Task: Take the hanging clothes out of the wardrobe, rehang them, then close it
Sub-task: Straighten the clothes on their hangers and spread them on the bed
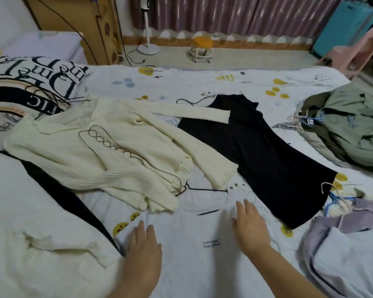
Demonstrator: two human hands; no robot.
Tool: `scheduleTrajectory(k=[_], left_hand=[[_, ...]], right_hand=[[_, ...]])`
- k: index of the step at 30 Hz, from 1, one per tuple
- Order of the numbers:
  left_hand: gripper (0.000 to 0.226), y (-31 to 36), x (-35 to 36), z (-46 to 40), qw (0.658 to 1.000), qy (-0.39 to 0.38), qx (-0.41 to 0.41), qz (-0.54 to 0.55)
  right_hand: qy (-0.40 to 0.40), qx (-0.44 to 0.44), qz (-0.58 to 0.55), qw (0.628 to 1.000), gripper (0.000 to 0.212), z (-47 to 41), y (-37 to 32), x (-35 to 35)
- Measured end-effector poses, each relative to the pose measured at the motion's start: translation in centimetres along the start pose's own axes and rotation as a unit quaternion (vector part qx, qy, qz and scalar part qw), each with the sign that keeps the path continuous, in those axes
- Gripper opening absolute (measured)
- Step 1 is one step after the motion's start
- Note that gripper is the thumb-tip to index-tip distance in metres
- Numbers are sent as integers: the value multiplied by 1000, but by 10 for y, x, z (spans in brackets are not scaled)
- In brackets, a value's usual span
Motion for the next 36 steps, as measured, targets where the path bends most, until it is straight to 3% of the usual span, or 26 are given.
scheduleTrajectory(k=[3,8,14,18,21,23,25,26,30,36], left_hand=[[68,-13,1,-34,996,65,-56,16],[83,-26,13,-79,997,47,-33,47],[77,-28,6,-70,997,40,-50,50],[54,-17,4,-46,992,45,-61,97],[20,-12,-9,-26,987,34,-39,150],[7,-8,-24,-12,985,33,-32,163],[23,0,-44,7,984,24,-24,175],[30,5,-55,17,984,22,-13,179],[32,25,-101,66,982,20,47,184],[26,44,-156,139,966,-57,149,203]], right_hand=[[20,15,-1,1000,55,-40,7,-4],[-11,2,15,1000,59,-84,10,4],[20,12,59,998,37,-81,9,3],[72,-10,1,997,18,-44,18,5],[135,-33,-31,990,50,-7,28,-3],[174,-42,-67,981,36,21,35,-16],[250,-50,-84,963,12,51,43,-37],[268,-45,-91,958,10,65,46,-48],[327,-50,-100,938,17,118,54,-91],[390,-34,-108,914,20,211,61,-155]])
Point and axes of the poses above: each hand's wrist, its own z-axis away from the middle knuckle, its own x-axis out of the palm, y = z × x, the point moved 8 cm from there along -z, towards the middle knuckle, and after that the axes turned 15 degrees about -y, right-handed, at the moved point
